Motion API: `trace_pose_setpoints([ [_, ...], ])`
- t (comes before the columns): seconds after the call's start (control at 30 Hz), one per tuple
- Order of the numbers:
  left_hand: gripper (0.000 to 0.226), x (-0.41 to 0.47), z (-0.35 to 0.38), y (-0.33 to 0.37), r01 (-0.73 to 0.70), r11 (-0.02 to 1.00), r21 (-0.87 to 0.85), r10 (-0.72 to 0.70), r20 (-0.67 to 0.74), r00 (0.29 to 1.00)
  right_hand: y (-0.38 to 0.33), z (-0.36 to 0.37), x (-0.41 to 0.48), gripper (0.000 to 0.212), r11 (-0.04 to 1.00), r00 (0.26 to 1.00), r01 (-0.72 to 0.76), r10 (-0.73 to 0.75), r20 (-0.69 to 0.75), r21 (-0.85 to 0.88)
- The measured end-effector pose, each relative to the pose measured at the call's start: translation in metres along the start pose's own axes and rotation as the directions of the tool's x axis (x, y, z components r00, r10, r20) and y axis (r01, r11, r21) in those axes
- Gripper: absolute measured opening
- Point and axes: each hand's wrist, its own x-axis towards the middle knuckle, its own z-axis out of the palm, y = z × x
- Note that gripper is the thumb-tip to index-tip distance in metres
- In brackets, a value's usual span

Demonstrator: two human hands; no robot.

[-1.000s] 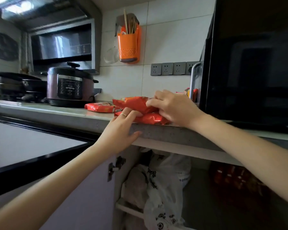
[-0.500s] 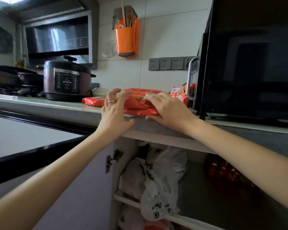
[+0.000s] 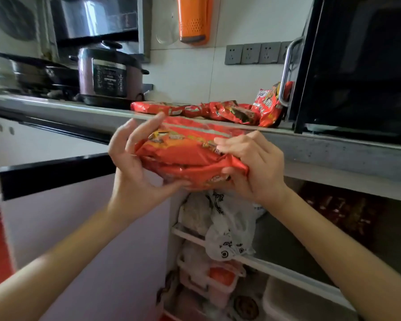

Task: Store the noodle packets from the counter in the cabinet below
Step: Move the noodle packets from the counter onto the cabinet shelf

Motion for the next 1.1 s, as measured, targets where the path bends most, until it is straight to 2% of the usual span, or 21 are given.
trace_pose_setpoints([
  [0.1,0.103,-0.025,-0.004,0.012,0.183,0.980,-0.074,-0.179,0.059,0.982,-0.013,0.003,-0.018,0.056,0.961,0.963,-0.265,0.260,0.068,0.080],
  [0.23,0.115,-0.057,-0.001,0.014,0.425,0.891,-0.158,-0.403,0.154,0.902,-0.033,0.003,-0.049,0.040,0.793,0.802,-0.589,0.551,0.230,0.157],
  [0.3,0.123,-0.070,0.002,0.011,0.584,0.780,-0.226,-0.529,0.259,0.808,-0.038,-0.002,-0.063,0.027,0.651,0.688,-0.725,0.667,0.286,0.226],
  [0.37,0.122,-0.083,0.009,0.008,0.736,0.622,-0.266,-0.610,0.424,0.669,-0.042,-0.009,-0.075,0.026,0.475,0.553,-0.830,0.769,0.321,0.292],
  [0.4,0.118,-0.089,0.014,0.009,0.790,0.557,-0.256,-0.614,0.513,0.600,-0.042,-0.013,-0.080,0.028,0.386,0.482,-0.867,0.812,0.330,0.315],
  [0.47,0.111,-0.100,0.028,0.014,0.846,0.497,-0.195,-0.588,0.641,0.493,-0.039,-0.022,-0.087,0.028,0.230,0.345,-0.915,0.872,0.349,0.330],
  [0.53,0.103,-0.105,0.043,0.018,0.879,0.439,-0.185,-0.599,0.669,0.440,-0.034,-0.029,-0.091,0.027,0.149,0.261,-0.941,0.892,0.370,0.303],
  [0.57,0.099,-0.104,0.049,0.022,0.894,0.406,-0.189,-0.597,0.686,0.416,-0.031,-0.032,-0.094,0.029,0.142,0.241,-0.952,0.895,0.375,0.271],
  [0.67,0.091,-0.112,0.069,0.029,0.901,0.399,-0.173,-0.606,0.688,0.400,-0.030,-0.046,-0.108,0.034,0.145,0.194,-0.976,0.920,0.340,0.164],
  [0.73,0.072,-0.119,0.081,0.032,0.927,0.329,-0.181,-0.637,0.682,0.359,-0.032,-0.054,-0.118,0.036,0.176,0.197,-0.979,0.939,0.280,0.098],
  [0.77,0.070,-0.124,0.088,0.033,0.940,0.291,-0.181,-0.654,0.679,0.333,-0.032,-0.056,-0.123,0.036,0.197,0.205,-0.979,0.945,0.256,0.059],
  [0.83,0.096,-0.129,0.086,0.045,0.970,0.178,-0.167,-0.593,0.769,0.241,-0.030,-0.060,-0.130,0.032,0.207,0.198,-0.978,0.953,0.228,-0.016],
  [0.87,0.103,-0.139,0.088,0.044,0.968,0.055,-0.247,-0.618,0.753,0.227,-0.029,-0.062,-0.133,0.030,0.199,0.185,-0.979,0.957,0.223,-0.045],
  [0.93,0.057,-0.135,0.101,0.045,0.963,-0.110,-0.247,-0.580,0.803,0.139,-0.025,-0.064,-0.139,0.029,0.173,0.149,-0.982,0.960,0.237,-0.082],
  [1.0,0.042,-0.125,0.121,0.053,0.969,-0.142,-0.202,-0.635,0.770,0.068,-0.023,-0.070,-0.146,0.029,0.161,0.139,-0.985,0.956,0.257,-0.065],
  [1.03,0.046,-0.124,0.123,0.058,0.963,-0.149,-0.223,-0.644,0.761,0.077,-0.023,-0.073,-0.150,0.028,0.168,0.149,-0.984,0.952,0.266,-0.053],
  [1.07,0.056,-0.125,0.124,0.059,0.966,-0.108,-0.233,-0.615,0.780,0.119,-0.024,-0.077,-0.154,0.028,0.188,0.167,-0.981,0.948,0.272,-0.053],
  [1.1,0.066,-0.127,0.126,0.060,0.981,-0.041,-0.189,-0.562,0.816,0.134,-0.025,-0.080,-0.157,0.027,0.206,0.181,-0.976,0.946,0.270,-0.065],
])
